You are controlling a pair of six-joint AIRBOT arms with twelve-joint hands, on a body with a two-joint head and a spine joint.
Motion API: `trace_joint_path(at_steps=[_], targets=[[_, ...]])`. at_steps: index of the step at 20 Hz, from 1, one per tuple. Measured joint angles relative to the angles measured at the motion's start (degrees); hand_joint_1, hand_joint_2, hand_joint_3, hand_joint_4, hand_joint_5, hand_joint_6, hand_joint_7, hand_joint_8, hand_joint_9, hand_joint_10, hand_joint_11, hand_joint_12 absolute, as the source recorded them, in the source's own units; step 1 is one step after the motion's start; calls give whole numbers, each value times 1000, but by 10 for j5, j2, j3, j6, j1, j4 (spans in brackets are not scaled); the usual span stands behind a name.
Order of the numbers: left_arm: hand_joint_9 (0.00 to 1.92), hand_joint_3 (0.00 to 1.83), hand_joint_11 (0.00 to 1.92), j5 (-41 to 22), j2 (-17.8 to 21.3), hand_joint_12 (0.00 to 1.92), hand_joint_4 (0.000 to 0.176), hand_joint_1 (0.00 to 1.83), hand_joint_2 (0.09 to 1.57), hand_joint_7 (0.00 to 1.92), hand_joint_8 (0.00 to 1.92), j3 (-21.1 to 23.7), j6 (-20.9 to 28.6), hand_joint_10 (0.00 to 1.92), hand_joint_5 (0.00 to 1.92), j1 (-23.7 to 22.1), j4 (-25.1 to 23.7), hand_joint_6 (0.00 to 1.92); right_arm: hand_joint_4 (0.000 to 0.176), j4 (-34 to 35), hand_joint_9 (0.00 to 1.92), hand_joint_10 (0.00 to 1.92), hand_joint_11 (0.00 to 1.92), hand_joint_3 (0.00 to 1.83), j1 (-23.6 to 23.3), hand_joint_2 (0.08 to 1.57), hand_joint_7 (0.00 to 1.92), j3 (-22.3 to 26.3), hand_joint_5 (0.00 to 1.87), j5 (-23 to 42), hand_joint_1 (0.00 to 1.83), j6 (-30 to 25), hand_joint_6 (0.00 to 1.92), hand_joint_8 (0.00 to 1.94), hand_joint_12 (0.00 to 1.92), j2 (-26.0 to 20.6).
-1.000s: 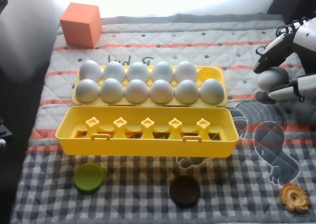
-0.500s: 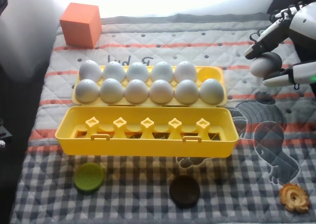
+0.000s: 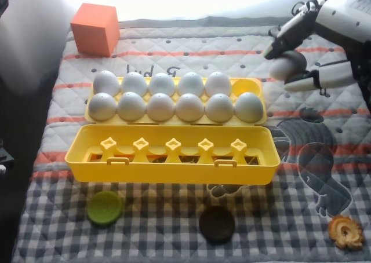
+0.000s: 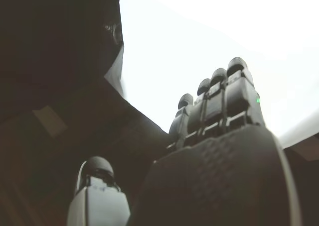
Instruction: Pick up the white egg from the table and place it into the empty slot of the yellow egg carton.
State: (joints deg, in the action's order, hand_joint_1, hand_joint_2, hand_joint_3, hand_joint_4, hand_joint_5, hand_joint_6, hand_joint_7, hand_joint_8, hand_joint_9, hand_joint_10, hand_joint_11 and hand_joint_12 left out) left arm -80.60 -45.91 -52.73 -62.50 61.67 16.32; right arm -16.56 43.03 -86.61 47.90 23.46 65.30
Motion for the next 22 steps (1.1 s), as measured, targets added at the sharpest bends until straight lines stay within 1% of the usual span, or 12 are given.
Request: trace_joint_path(at_steps=[1, 2, 6, 8, 10, 12, 14, 15, 18, 19, 20, 22], targets=[[0, 0, 0, 0, 0, 0, 100, 0, 805, 0, 0, 0, 0, 0, 0, 0, 0, 0, 0, 1, 1120, 6, 687, 6, -3, 1077, 1121, -3, 1018, 2, 1221, 0, 839, 681, 908, 3], [0, 2, 0, 0, 0, 0, 96, 0, 810, 0, 0, 0, 0, 0, 0, 0, -1, 0, 0, 2, 1129, 8, 709, 1, -4, 1095, 1093, -7, 961, 3, 1242, 0, 868, 911, 902, 7], [0, 3, 0, 0, 0, 0, 90, 0, 814, 0, 0, 0, 0, 0, 0, 0, 0, 0, 0, 0, 1094, 0, 699, 1, -7, 1100, 1078, -19, 945, 7, 1232, -18, 934, 930, 833, 24], [0, 0, 0, 0, 0, 0, 91, 0, 808, 0, 0, 0, 0, 0, 0, 0, 0, 0, 86, 0, 1032, 4, 638, 1, -7, 1077, 1035, -30, 1042, 12, 1079, -31, 871, 179, 789, 37], [0, 1, 0, 0, 0, 0, 89, 0, 810, 0, 0, 0, 0, 0, 0, 0, -1, 0, 20, -2, 1028, 4, 604, 0, -7, 1083, 1068, -35, 1037, 13, 1095, -38, 883, 31, 903, 45], [0, 0, 0, 0, 0, 0, 87, 0, 803, 0, 0, 0, 0, 0, 0, 0, 1, 0, 12, -3, 995, 6, 481, 0, -7, 1088, 1027, -36, 1024, 16, 1093, -39, 906, 10, 1157, 50], [0, 0, 0, 0, 0, 0, 96, 0, 793, 0, 0, 0, 0, 0, 0, 0, 1, 0, 143, -4, 1017, 23, 459, 1, -7, 1095, 1056, -45, 1000, 15, 1035, -45, 941, 20, 1252, 58], [0, 0, 0, 0, 0, 0, 97, 0, 798, 0, 0, 0, 0, 0, 0, 0, 0, 0, 6, -3, 1054, 44, 499, 0, -7, 1022, 1091, -47, 916, 14, 893, -50, 439, 29, 1228, 61], [0, 0, 0, 0, 0, 0, 100, 0, 795, 0, 0, 0, 0, 0, 0, 0, 0, 0, 0, -5, 1016, 51, 450, 0, -7, 1008, 1056, -52, 991, 16, 927, -64, 35, 6, 1299, 68], [0, 0, 0, 0, 0, 0, 104, 0, 790, 0, 0, 0, 0, 0, 0, 0, 1, 0, 126, -5, 990, 71, 452, 4, -7, 1049, 1027, -55, 1063, 18, 1022, -70, 643, 1, 1352, 71], [0, 0, 0, 0, 0, 0, 94, 0, 796, 0, 0, 0, 0, 0, 3, 0, 0, 1, 166, -6, 1004, 110, 469, 6, -7, 1082, 1059, -62, 1014, 22, 1021, -74, 875, 17, 1394, 76], [0, 0, 0, 0, 0, 0, 98, 0, 794, 0, 0, 0, 0, 0, 0, 0, 0, 0, 176, -5, 864, 544, 472, 13, -7, 1077, 1133, -65, 1025, 22, 1030, -77, 894, 81, 1366, 79]])
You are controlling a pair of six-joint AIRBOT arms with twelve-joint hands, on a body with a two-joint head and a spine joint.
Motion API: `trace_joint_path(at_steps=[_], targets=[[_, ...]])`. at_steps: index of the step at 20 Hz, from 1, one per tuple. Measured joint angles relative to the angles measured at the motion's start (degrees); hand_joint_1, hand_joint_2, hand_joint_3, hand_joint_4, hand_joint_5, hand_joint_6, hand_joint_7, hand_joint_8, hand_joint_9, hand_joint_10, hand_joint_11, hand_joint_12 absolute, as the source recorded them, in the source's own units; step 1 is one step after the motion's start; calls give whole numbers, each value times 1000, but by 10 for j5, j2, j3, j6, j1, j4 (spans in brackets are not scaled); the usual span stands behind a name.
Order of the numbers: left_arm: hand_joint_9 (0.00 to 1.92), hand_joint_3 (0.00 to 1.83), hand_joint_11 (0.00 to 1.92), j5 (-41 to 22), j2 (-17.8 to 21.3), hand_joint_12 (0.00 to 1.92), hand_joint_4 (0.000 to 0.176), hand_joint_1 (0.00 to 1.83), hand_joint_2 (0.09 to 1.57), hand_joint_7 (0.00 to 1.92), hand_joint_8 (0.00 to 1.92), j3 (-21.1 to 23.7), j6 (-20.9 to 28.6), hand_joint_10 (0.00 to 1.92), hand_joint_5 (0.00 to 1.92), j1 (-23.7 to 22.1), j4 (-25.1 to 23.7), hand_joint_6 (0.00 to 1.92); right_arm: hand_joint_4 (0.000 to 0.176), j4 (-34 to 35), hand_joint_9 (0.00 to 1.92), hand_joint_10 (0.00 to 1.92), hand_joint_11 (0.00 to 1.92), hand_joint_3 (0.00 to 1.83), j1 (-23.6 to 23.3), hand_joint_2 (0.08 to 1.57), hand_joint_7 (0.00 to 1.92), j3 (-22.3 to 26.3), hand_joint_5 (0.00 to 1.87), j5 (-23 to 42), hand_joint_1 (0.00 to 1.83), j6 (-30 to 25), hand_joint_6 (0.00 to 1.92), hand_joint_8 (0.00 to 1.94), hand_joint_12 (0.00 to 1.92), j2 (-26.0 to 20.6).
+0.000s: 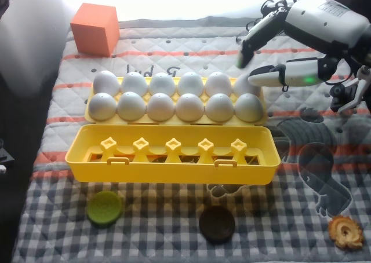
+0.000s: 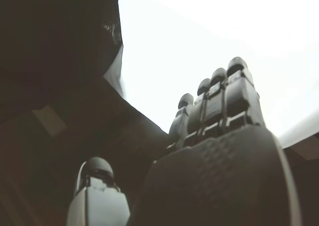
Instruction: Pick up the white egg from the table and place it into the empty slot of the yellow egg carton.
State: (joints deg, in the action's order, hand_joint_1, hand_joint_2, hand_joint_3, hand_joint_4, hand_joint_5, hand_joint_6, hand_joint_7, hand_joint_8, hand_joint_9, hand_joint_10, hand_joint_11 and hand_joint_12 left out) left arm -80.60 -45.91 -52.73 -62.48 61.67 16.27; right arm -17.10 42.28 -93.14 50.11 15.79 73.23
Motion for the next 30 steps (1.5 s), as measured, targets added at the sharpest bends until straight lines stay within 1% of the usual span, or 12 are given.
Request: trace_joint_path(at_steps=[2, 6, 9, 10, 11, 14, 17, 19, 21, 25, 27, 30], targets=[[0, 0, 0, 0, 0, 0, 94, 0, 796, 0, 0, 0, 0, 0, 0, 0, 0, 0, 176, -1, 817, 627, 485, 0, 0, 1077, 1097, -1, 1039, 0, 1033, -1, 873, 64, 1332, 2], [0, 0, 0, 0, 0, 0, 100, 0, 791, 0, 0, 0, 0, 0, 0, 0, 0, 0, 176, -6, 857, 321, 431, 0, 0, 1089, 1047, -1, 1014, 0, 1025, -5, 913, 23, 1239, 1], [0, 0, 0, 0, 0, 0, 98, 0, 793, 0, 0, 0, 0, 0, 0, 0, 0, 0, 176, -10, 851, 646, 559, 0, 0, 1103, 1124, -1, 985, 0, 1014, -5, 962, 48, 1297, 1], [0, 1, 0, 0, 0, 0, 93, 0, 797, 0, 0, 0, 0, 0, 0, 0, 0, 0, 0, -12, 842, 656, 543, 0, 0, 1011, 1126, -1, 925, 0, 945, -6, 401, 44, 1294, 1], [0, 1, 0, 0, 0, 0, 92, 0, 798, 0, 0, 0, 0, 0, 0, 0, 0, 0, 0, -12, 820, 694, 492, 0, 0, 953, 1122, 0, 902, 0, 881, -6, 132, 40, 1354, 1], [0, 0, 0, 0, 0, 0, 102, 0, 788, 0, 0, 0, 1, 0, 0, 0, 0, 0, 0, -16, 615, 855, 289, 0, 0, 924, 1001, 2, 833, 0, 940, -6, 3, 1, 1465, -4], [0, 0, 0, 0, 0, 0, 105, 0, 789, 0, 0, 0, 2, 0, 0, 0, 0, 0, 0, -16, 768, 160, 510, 0, 0, 882, 808, 4, 720, 1, 873, -6, 6, 14, 855, -10], [0, 1, 0, 0, 0, 0, 101, 0, 794, 0, 0, 0, 2, 0, 0, 0, 0, 0, 0, -19, 804, 19, 602, 0, 0, 882, 787, 7, 688, 0, 926, -6, 1, 1, 638, -14], [0, 0, 0, 0, 0, 0, 109, 0, 780, 0, 0, 0, 2, 0, 0, 0, 0, 0, 0, -24, 840, 3, 517, 1, 0, 893, 817, 10, 706, 0, 1067, -6, 0, 0, 799, -18], [0, 0, 0, 0, 0, 0, 103, 0, 789, 0, 0, 0, 2, 0, 0, 0, 1, 0, 0, -26, 708, 0, 383, 0, 0, 874, 738, 23, 644, -5, 983, 6, 0, 0, 617, -37], [0, 1, 0, 0, 0, 0, 95, 0, 791, 0, 0, 0, 2, 0, 0, 0, 1, 0, 0, -24, 633, 0, 268, 0, 0, 891, 682, 29, 681, -8, 1007, 9, 6, 0, 692, -44], [0, 0, 0, 0, 0, 0, 97, 0, 784, 0, 0, 0, 2, 0, 0, 0, 2, 0, 0, -25, 641, 6, 368, 1, 0, 849, 675, 43, 666, -12, 998, 21, 4, 5, 520, -51]])
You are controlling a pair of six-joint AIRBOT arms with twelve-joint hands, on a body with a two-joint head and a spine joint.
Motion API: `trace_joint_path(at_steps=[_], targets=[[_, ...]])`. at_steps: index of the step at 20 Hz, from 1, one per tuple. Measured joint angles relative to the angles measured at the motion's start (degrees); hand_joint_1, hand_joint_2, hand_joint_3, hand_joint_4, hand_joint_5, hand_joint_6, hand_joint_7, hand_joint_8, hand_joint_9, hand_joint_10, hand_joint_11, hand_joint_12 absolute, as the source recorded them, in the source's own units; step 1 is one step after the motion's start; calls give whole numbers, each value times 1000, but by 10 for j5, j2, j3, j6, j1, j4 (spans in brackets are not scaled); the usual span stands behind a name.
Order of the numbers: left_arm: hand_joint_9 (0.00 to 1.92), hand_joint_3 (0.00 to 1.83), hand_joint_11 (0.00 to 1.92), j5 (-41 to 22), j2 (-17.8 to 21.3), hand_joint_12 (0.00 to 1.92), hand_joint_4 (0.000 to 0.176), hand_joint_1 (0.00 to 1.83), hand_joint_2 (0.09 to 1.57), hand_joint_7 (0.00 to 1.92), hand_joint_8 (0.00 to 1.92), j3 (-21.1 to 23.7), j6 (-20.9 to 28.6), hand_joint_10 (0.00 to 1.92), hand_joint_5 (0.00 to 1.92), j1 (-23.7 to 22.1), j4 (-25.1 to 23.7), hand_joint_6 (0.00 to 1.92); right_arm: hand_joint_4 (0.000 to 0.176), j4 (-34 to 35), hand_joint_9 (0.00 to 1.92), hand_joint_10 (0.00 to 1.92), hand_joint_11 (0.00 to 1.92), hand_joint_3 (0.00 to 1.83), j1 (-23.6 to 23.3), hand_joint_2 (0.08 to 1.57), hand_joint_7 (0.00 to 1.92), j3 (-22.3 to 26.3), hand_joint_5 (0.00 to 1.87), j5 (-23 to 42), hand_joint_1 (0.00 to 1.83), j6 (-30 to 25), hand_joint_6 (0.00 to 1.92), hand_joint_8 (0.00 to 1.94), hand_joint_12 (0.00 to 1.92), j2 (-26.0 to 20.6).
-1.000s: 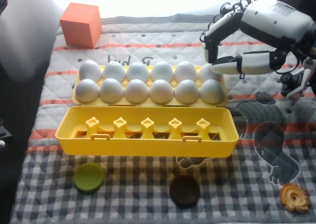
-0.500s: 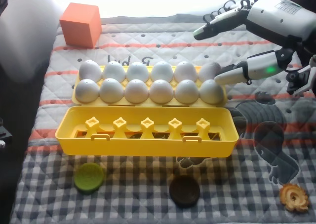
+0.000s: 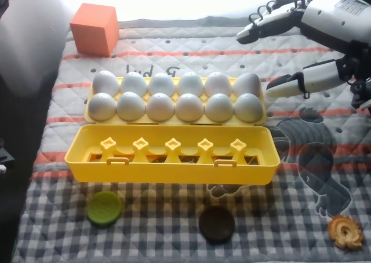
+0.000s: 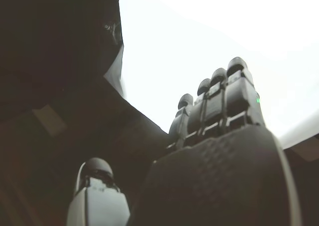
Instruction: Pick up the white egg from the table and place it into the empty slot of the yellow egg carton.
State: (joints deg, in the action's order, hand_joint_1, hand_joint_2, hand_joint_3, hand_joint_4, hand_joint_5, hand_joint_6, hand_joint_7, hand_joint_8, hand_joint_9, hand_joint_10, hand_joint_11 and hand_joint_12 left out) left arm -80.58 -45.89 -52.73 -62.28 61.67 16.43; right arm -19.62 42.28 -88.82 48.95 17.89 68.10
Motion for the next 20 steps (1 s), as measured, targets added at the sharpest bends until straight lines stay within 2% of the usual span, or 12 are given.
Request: trace_joint_path(at_steps=[2, 3, 5, 6, 9, 11, 13, 14, 15, 16, 18, 20], targets=[[0, 0, 0, 0, 0, 0, 101, 0, 790, 0, 0, 0, 0, 0, 0, 0, 2, 0, 11, -4, 613, 1, 433, 0, 0, 831, 662, 8, 666, 0, 941, 3, 0, 0, 379, -9], [0, 0, 0, 0, 0, 0, 102, 0, 781, 0, 0, 0, 0, 0, 0, 0, 3, 0, 0, -4, 621, 4, 453, 0, 0, 821, 673, 9, 670, 1, 923, 3, 1, 4, 384, -14], [0, 1, 0, 0, 0, 0, 88, 0, 790, 0, 0, 0, 0, 0, 0, 1, 3, 0, 6, 2, 631, 2, 368, 0, 3, 834, 684, 11, 679, -1, 970, 5, 0, 0, 514, -26], [0, 1, 0, 0, 0, 0, 88, 0, 790, 0, 0, 0, 0, 0, 0, 1, 3, 0, 6, 3, 631, 2, 368, 0, 3, 834, 684, 12, 679, -1, 970, 5, 0, 0, 514, -27], [0, 1, 0, 0, 0, 0, 96, 0, 790, 0, 0, 0, 0, 0, 0, 1, 3, 0, 0, 7, 581, 2, 157, 0, 12, 842, 652, 30, 664, -4, 973, 21, 3, 1, 881, -38], [0, 6, 0, 0, 0, 0, 86, 0, 804, 0, 0, 0, 0, 0, 0, 2, 5, 0, 15, 10, 529, 0, 40, 0, 13, 842, 617, 46, 618, -5, 976, 34, 0, 0, 930, -47], [0, 6, 0, 0, 0, 0, 78, 0, 806, 0, 0, 1, 0, 0, 0, 3, 6, 0, 15, 16, 491, 0, 9, 0, 18, 822, 574, 63, 581, -1, 989, 50, 0, 0, 938, -61], [0, 8, 0, -2, 1, 0, 76, 0, 813, 0, 0, 1, 1, 0, 0, 7, 7, 0, 12, 25, 445, 0, 1, 0, 23, 824, 524, 75, 541, 0, 997, 66, 0, 0, 898, -72], [0, 9, 0, -3, 1, 0, 67, 0, 817, 0, 0, 2, 1, 0, 0, 8, 9, 0, 29, 26, 346, 0, 0, 0, 26, 822, 412, 80, 493, -1, 929, 73, 1, 0, 748, -78], [0, 9, 0, -3, 1, 0, 75, 0, 819, 0, 0, 5, 2, 0, 0, 8, 15, 0, 33, 31, 307, 0, 0, 0, 30, 822, 360, 83, 476, 1, 900, 77, 0, 0, 687, -82], [0, 6, 0, -4, 1, 0, 62, 0, 816, 0, 0, 5, 2, 0, 0, 8, 10, 0, 51, 42, 223, 0, 0, 0, 45, 812, 273, 90, 404, 6, 819, 78, 0, 0, 546, -88], [0, 0, 0, -4, 1, 0, 53, 0, 807, 0, 0, 5, 2, 0, 0, 8, 11, 0, 46, 49, 165, 1, 0, 3, 61, 825, 228, 98, 342, 13, 766, 78, 0, 1, 430, -94]])
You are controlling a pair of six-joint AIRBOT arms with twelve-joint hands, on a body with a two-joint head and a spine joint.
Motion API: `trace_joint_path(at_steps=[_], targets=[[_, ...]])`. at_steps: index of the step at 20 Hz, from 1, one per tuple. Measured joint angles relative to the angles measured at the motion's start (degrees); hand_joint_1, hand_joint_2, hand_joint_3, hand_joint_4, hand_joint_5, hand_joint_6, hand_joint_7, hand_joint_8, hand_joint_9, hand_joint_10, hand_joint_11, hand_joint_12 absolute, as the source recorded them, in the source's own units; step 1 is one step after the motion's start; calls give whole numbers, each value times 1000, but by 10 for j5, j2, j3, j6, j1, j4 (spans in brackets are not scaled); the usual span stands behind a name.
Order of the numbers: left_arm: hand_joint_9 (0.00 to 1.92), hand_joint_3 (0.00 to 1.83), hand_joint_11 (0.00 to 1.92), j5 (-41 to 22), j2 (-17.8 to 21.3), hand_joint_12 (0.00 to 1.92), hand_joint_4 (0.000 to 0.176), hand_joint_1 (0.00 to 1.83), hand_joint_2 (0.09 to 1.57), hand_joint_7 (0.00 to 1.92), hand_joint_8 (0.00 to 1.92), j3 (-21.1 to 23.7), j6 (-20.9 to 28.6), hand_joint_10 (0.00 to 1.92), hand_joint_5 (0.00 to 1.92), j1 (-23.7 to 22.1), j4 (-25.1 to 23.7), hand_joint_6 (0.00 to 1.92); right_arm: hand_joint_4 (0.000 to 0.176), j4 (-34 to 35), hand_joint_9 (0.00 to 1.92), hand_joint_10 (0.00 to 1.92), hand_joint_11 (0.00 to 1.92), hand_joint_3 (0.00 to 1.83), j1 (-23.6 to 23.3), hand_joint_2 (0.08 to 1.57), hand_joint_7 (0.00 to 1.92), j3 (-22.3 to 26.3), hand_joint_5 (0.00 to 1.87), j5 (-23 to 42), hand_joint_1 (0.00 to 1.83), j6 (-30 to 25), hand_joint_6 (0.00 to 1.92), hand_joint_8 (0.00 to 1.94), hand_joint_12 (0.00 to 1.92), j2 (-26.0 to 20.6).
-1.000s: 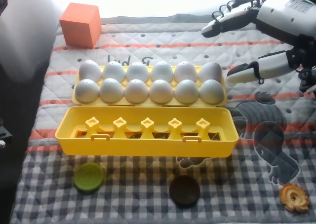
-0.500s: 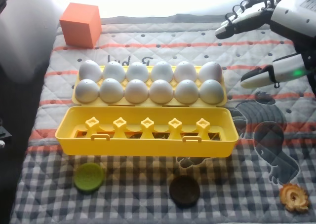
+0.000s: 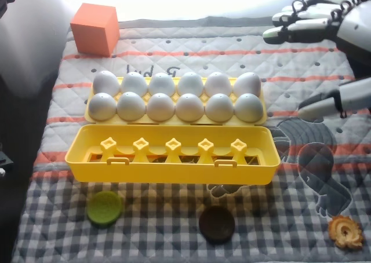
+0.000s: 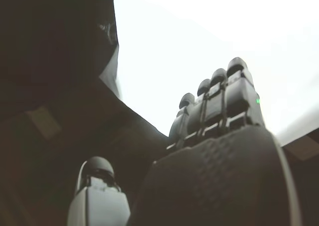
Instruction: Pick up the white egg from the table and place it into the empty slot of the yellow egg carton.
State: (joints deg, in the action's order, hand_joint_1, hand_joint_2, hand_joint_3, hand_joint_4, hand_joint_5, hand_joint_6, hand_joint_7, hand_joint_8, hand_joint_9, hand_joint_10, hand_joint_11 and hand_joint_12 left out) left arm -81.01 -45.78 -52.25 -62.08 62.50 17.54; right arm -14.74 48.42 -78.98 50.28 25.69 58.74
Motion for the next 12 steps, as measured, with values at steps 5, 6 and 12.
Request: trace_joint_path(at_steps=[5, 6, 12], targets=[[0, 1, 0, 0, 0, 0, 53, 0, 806, 0, 0, 0, 0, 0, 0, 2, 2, 0, 90, 19, 73, 0, 0, 2, 18, 849, 153, 20, 264, 15, 541, 12, 0, 0, 146, -19], [0, 0, 0, 0, 0, 0, 53, 0, 801, 0, 0, 0, 0, 0, 0, 2, 2, 0, 81, 18, 65, 0, 0, 2, 23, 855, 154, 22, 268, 21, 492, 12, 1, 1, 61, -21], [0, 0, 0, 1, 2, 0, 77, 0, 770, 0, 0, 0, 0, 0, 0, 6, 6, 0, 95, 30, 18, 0, 0, 10, 41, 886, 98, 40, 188, 33, 160, 14, 0, 0, 1, -37]])
